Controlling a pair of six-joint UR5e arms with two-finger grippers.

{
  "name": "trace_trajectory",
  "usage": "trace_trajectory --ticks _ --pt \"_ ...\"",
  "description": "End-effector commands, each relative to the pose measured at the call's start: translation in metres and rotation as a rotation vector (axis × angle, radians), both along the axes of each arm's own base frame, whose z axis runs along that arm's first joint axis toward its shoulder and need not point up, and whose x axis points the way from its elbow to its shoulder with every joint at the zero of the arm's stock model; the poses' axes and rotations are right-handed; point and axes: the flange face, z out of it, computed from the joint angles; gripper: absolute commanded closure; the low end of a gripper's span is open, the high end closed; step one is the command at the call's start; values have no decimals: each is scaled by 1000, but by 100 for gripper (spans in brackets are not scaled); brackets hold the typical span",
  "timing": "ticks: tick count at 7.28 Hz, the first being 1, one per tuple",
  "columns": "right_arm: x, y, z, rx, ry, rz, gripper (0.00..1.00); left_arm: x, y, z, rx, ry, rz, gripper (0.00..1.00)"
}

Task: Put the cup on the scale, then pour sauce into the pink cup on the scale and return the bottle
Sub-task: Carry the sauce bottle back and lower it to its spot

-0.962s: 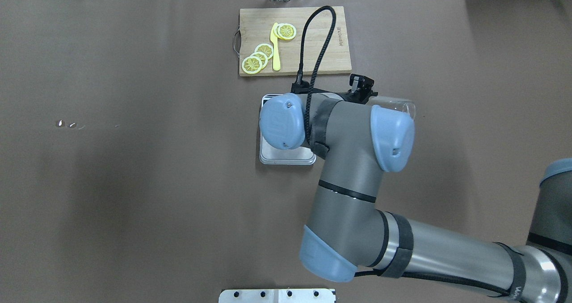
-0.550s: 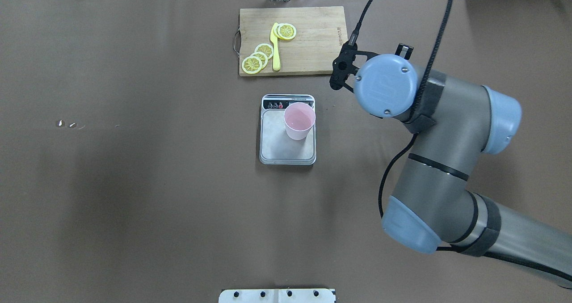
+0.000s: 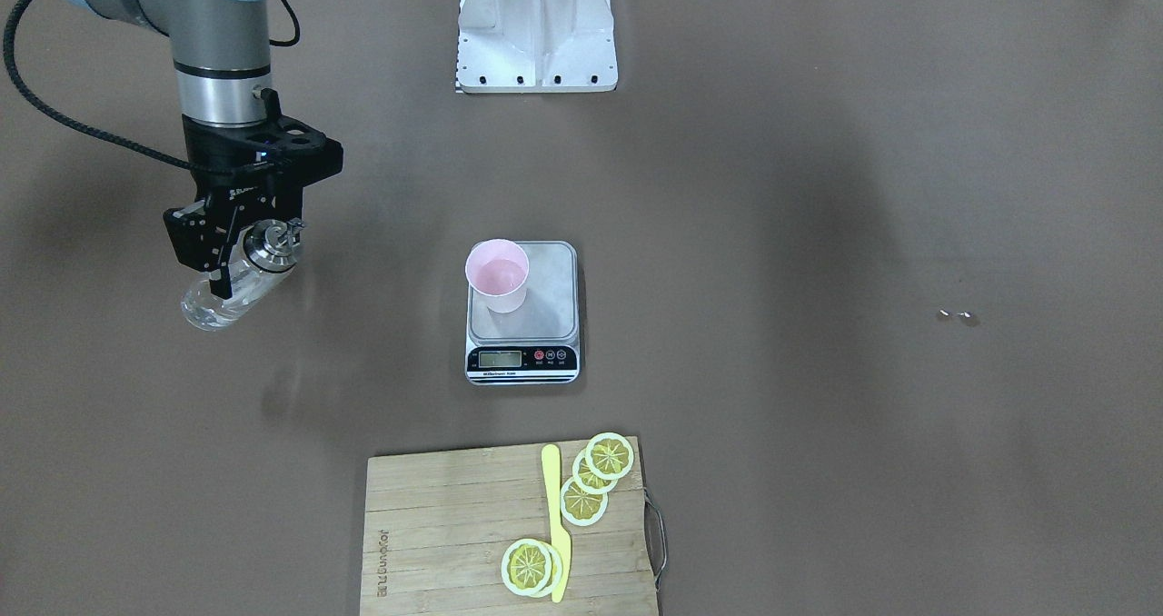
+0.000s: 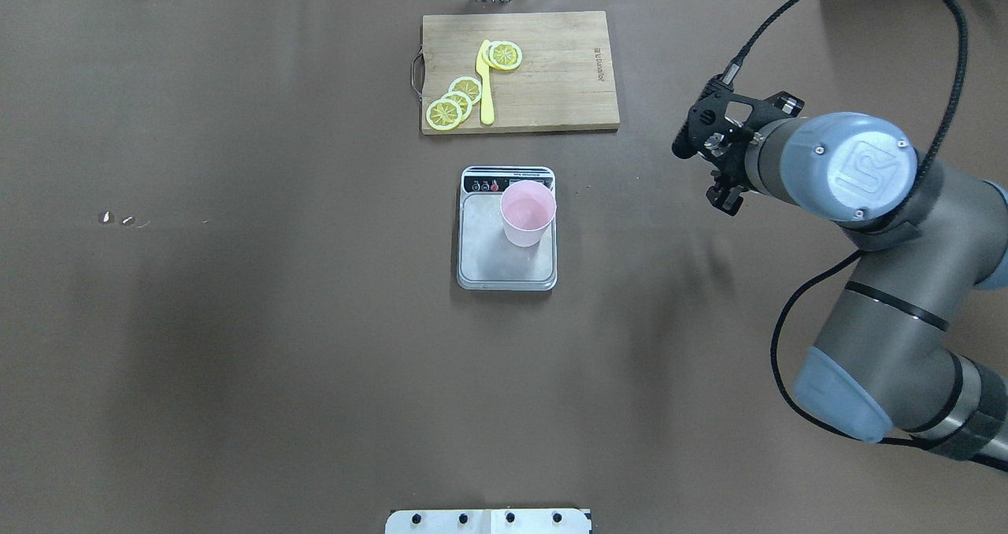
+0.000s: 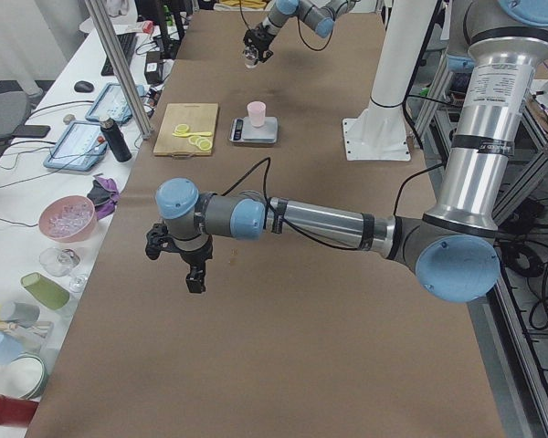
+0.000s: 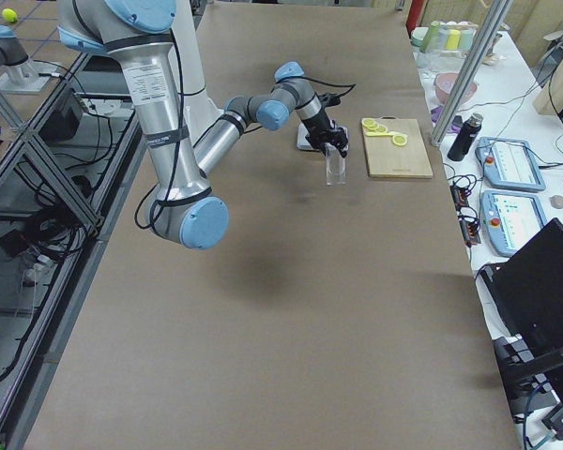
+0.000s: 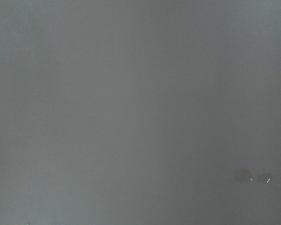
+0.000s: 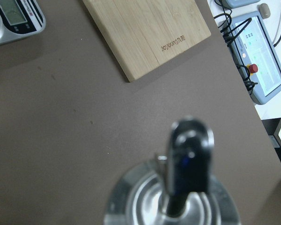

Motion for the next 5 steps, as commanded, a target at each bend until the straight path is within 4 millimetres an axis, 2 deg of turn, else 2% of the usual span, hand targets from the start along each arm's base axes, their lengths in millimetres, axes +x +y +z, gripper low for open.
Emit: trace_trajectory --ticks 1,2,4,5 --pt "53 9 64 -38 -142 -23 40 0 0 -1 1 1 0 2" --pt "84 10 88 -63 -179 -27 40 0 0 0 0 0 0 2" --pt "129 5 135 -151 -267 -46 40 0 1 -2 -15 1 -13 2" --pt "153 -1 167 -201 -296 -39 40 0 2 -1 -19 0 -14 2"
